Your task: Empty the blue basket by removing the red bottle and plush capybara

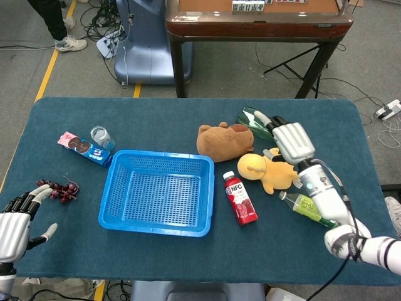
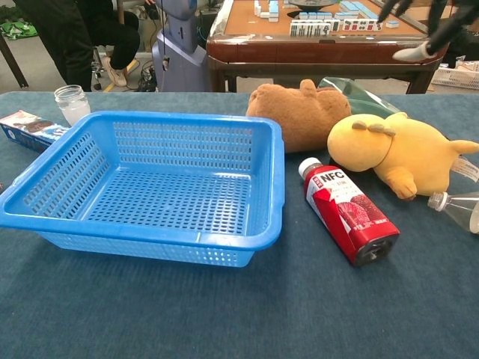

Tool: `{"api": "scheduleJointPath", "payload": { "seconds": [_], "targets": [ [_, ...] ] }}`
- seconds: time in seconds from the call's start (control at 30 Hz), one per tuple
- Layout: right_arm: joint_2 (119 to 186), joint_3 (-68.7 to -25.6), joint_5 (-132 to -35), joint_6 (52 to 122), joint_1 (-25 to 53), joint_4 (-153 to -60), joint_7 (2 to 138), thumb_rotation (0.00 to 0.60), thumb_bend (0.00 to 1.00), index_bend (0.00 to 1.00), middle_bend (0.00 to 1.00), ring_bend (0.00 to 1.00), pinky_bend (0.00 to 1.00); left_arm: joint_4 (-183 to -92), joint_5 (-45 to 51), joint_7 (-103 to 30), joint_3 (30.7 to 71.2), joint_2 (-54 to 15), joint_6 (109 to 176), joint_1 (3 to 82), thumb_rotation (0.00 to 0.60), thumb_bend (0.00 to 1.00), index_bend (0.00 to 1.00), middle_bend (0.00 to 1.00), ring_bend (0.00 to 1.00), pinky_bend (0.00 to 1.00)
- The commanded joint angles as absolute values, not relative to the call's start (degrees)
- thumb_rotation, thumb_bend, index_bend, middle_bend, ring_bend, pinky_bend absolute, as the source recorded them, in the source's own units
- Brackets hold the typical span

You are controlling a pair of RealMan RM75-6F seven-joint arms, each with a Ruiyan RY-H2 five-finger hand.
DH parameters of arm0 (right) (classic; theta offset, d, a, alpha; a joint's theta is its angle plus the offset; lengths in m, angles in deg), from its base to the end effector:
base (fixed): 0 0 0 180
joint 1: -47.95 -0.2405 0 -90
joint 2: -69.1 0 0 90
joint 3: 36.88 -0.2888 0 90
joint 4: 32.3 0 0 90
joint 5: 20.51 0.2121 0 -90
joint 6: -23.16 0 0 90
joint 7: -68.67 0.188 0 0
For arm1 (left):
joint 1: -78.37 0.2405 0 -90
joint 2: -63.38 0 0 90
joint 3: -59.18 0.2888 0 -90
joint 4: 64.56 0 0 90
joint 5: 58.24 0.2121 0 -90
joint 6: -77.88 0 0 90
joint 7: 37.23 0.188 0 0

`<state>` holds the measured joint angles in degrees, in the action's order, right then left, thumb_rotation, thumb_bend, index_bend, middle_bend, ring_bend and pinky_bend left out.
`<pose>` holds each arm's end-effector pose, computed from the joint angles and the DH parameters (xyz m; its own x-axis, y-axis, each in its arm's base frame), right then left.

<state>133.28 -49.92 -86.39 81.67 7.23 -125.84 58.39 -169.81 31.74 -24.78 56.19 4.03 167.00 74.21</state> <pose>-0.1794 -0.4359 0.1410 0.4629 -0.0498 0.8850 -0.8525 -0.2983 0.4292 -0.2853 0.2198 0.1892 0.4629 -0.0708 0.8836 0.8813 -0.0696 -0.4673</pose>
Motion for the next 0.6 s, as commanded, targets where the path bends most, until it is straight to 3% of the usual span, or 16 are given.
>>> {"api": "scheduleJointPath", "payload": {
  "seconds": [0.03,0.23,0.6],
  "targets": [
    [127.9,-46.4,-90.6,88.7,14.1,-130.6,59.1,0.600,0.26,0.13,0.26,0.22,0.45,-169.6,31.2,-24.9,55.9,4.0,166.7,74.0,0.600,0.24,0.23,0.19,0.20,0.23],
    [125.6,-42.5,-95.9,98.8,23.2,-131.4,62.5,0.600,0.27,0.16,0.28,0.22,0.45,-169.3,30.2,-24.3,55.6,3.4,166.0,73.6,0.600,0.24,0.23,0.19,0.20,0.23],
    [128.8,-37.5,-101.7,114.5,37.5,-127.4,66.3,0.600,0.27,0.16,0.30,0.23,0.45,-169.1,29.4,-22.5,55.5,2.4,165.5,73.2,0.600,0.24,0.23,0.19,0.20,0.23]
  ]
}}
